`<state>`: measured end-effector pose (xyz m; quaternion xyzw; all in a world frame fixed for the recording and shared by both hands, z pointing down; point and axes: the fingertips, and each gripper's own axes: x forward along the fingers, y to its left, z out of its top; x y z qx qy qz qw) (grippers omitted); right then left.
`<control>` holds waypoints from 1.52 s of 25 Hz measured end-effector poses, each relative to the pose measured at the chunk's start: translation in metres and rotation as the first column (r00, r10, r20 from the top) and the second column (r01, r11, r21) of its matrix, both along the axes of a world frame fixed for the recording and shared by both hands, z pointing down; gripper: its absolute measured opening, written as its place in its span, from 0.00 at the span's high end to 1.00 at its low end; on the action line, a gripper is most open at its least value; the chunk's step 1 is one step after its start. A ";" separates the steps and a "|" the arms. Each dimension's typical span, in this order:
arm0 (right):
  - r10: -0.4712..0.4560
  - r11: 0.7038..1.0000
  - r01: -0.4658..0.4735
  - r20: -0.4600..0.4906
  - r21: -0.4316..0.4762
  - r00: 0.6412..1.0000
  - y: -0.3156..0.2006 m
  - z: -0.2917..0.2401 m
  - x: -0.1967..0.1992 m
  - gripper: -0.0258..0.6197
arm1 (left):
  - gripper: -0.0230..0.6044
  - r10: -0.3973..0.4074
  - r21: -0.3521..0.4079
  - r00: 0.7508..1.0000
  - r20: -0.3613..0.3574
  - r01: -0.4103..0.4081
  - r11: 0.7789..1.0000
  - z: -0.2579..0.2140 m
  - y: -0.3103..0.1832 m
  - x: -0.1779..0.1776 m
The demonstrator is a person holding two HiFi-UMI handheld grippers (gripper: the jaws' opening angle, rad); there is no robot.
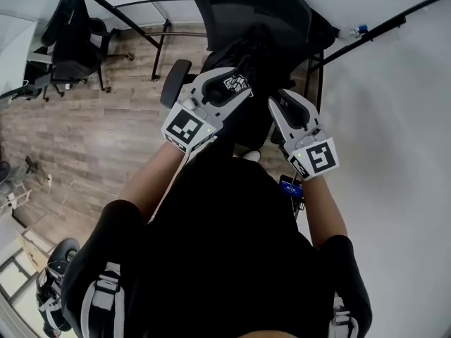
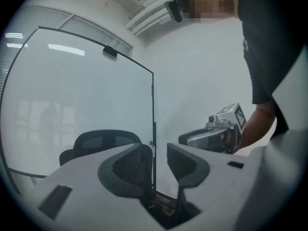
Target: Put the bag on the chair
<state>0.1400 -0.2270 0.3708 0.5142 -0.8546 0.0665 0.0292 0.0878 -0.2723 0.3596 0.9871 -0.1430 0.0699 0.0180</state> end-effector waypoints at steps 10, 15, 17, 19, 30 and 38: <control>-0.003 0.998 0.003 0.009 0.066 1.000 0.025 -0.050 -0.020 0.95 | 0.95 -0.021 0.032 0.999 -0.032 0.022 0.999 -0.039 0.031 -0.031; -0.006 0.997 0.005 0.005 0.083 1.000 0.028 -0.064 -0.024 0.96 | 0.95 -0.020 0.048 0.999 -0.044 0.022 0.999 -0.053 0.035 -0.034; -0.005 0.996 0.005 0.004 0.090 1.000 0.029 -0.070 -0.025 0.96 | 0.96 -0.014 0.056 0.999 -0.049 0.017 0.998 -0.059 0.036 -0.033; -0.003 0.996 0.003 -0.001 0.091 1.000 0.029 -0.074 -0.025 0.96 | 0.95 -0.010 0.053 0.998 -0.059 0.013 0.999 -0.063 0.039 -0.032; 0.016 0.993 -0.015 -0.006 0.118 1.000 0.020 -0.104 -0.025 0.96 | 0.95 -0.014 0.039 0.996 -0.092 0.017 0.999 -0.086 0.039 -0.032; -0.009 0.993 0.014 -0.038 0.120 0.999 0.016 -0.103 -0.030 0.96 | 0.95 -0.032 0.024 0.993 -0.117 0.035 0.999 -0.093 0.035 -0.030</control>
